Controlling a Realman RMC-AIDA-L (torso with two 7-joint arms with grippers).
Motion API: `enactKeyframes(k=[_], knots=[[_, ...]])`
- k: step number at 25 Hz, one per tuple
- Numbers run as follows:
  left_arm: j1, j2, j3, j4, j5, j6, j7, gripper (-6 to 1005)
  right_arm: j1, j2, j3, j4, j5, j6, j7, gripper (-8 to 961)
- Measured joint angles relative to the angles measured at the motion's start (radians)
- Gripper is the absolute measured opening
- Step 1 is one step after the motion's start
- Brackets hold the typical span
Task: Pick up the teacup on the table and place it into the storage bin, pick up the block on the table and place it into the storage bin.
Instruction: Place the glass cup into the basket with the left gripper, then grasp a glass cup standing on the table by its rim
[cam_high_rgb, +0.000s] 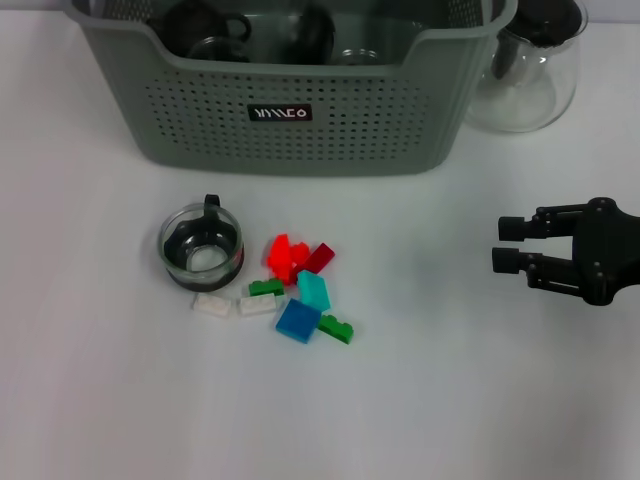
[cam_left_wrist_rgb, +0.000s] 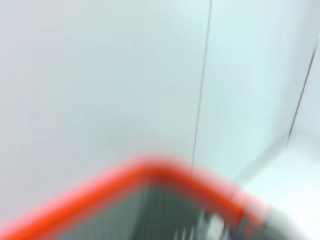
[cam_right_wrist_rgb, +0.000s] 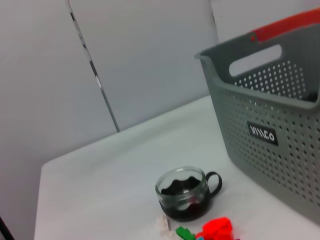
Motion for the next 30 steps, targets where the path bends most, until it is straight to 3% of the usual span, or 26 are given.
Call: enactKeyframes(k=[2, 5, 7, 10, 12, 14, 16, 18, 20, 23, 27, 30], knots=[[0.11, 0.012, -0.018, 0.14, -0.208, 0.057, 0.053, 361, 0.004, -0.001, 0.007, 0.001, 0.0, -0.003, -0.002, 425], [0.251, 0.05, -0.087, 0.203, -0.553, 0.213, 0.176, 368, 0.005, -0.001, 0.009, -0.004, 0.0, -0.004, 0.001, 425], [0.319, 0.072, -0.145, 0.162, -0.741, 0.367, 0.281, 373, 0.006, -0.001, 0.01, -0.001, 0.0, -0.006, 0.001, 425], [0.39, 0.115, -0.235, 0.004, -0.948, 0.653, 0.452, 380, 0.006, -0.001, 0.011, 0.001, 0.0, -0.006, 0.001, 425], [0.427, 0.155, -0.268, -0.134, -0.992, 0.811, 0.561, 385, 0.005, -0.001, 0.012, 0.002, 0.0, -0.006, 0.001, 425], [0.46, 0.191, -0.262, -0.229, -0.952, 0.88, 0.677, 390, 0.005, -0.001, 0.012, 0.002, 0.0, -0.008, 0.001, 425], [0.49, 0.206, -0.245, -0.267, -0.85, 0.89, 0.776, 395, 0.005, -0.001, 0.013, 0.002, -0.001, -0.008, 0.001, 425], [0.518, 0.201, -0.232, -0.266, -0.708, 0.875, 0.844, 399, 0.006, -0.001, 0.013, 0.003, -0.003, -0.008, 0.002, 425], [0.532, 0.177, -0.228, -0.241, -0.564, 0.855, 0.89, 404, 0.006, -0.001, 0.014, 0.002, -0.004, -0.004, 0.002, 425], [0.529, 0.121, -0.228, -0.165, -0.395, 0.827, 0.902, 412, 0.007, -0.001, 0.014, 0.002, -0.005, 0.0, 0.003, 425], [0.522, 0.015, -0.215, 0.036, -0.194, 0.791, 0.876, 421, 0.005, -0.003, 0.014, 0.002, -0.006, 0.001, 0.005, 425], [0.518, -0.009, -0.121, 0.136, -0.121, 0.748, 0.796, 429, 0.004, -0.004, 0.015, 0.002, -0.005, -0.002, 0.007, 425]])
